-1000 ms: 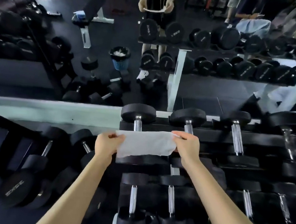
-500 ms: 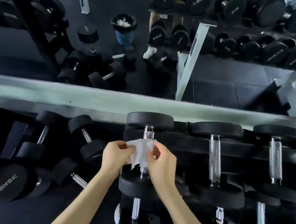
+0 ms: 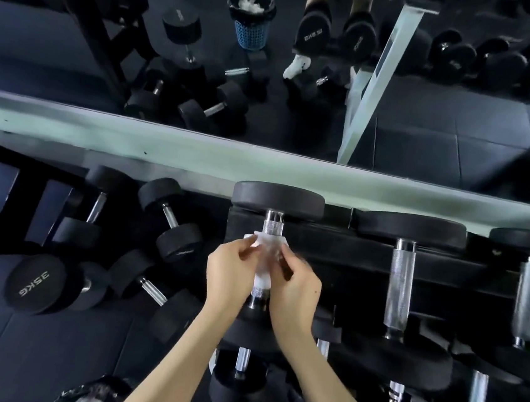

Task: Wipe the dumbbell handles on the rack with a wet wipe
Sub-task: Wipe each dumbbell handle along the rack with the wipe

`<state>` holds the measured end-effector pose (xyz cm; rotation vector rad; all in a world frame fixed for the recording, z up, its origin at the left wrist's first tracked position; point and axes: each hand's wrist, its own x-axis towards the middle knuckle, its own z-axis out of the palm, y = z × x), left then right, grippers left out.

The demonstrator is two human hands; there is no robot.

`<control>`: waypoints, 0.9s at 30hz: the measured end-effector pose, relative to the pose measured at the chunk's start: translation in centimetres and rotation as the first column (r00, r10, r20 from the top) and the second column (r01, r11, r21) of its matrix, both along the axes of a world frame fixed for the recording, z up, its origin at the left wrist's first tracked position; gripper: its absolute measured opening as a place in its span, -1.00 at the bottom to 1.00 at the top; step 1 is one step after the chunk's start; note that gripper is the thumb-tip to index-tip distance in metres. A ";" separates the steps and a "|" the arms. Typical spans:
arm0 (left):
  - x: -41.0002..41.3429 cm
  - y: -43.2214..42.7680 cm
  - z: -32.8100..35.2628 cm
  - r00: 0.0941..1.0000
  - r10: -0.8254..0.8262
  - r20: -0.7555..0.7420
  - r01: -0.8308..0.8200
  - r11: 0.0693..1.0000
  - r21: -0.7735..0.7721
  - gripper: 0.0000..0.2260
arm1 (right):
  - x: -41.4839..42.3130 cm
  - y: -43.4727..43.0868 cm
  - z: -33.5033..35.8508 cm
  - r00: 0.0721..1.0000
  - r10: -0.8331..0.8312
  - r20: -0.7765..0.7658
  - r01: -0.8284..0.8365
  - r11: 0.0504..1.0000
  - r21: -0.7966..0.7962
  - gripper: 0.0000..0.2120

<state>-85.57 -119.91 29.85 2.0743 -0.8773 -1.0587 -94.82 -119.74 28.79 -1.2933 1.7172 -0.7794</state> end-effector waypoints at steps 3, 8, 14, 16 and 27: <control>0.1 -0.7 -1.2 0.980 0.100 -0.174 -0.092 0.994 0.057 -0.77 | 0.8 -0.7 -0.5 0.996 -0.087 -0.007 0.088 0.992 0.094 -0.72; 0.3 -1.2 -1.8 0.870 0.265 -0.414 -0.236 0.964 0.122 -0.77 | 0.9 -1.6 -1.1 0.989 -0.145 0.021 0.142 0.984 0.112 -0.73; -0.2 -3.5 -1.5 0.887 0.293 -0.358 -0.291 0.955 0.062 -0.82 | 1.4 -3.7 -0.7 0.961 -0.235 0.144 0.215 0.966 0.143 -0.89; 0.0 -3.9 -1.5 0.893 0.265 -0.365 -0.262 0.963 0.059 -0.82 | 1.1 -4.2 -0.5 0.971 -0.195 0.135 0.180 0.977 0.118 -0.89; 1.9 -0.8 -0.9 0.969 0.002 -0.245 0.028 0.993 0.118 -0.97 | 0.3 -2.0 0.6 0.965 0.029 -0.261 0.005 0.992 0.127 -0.87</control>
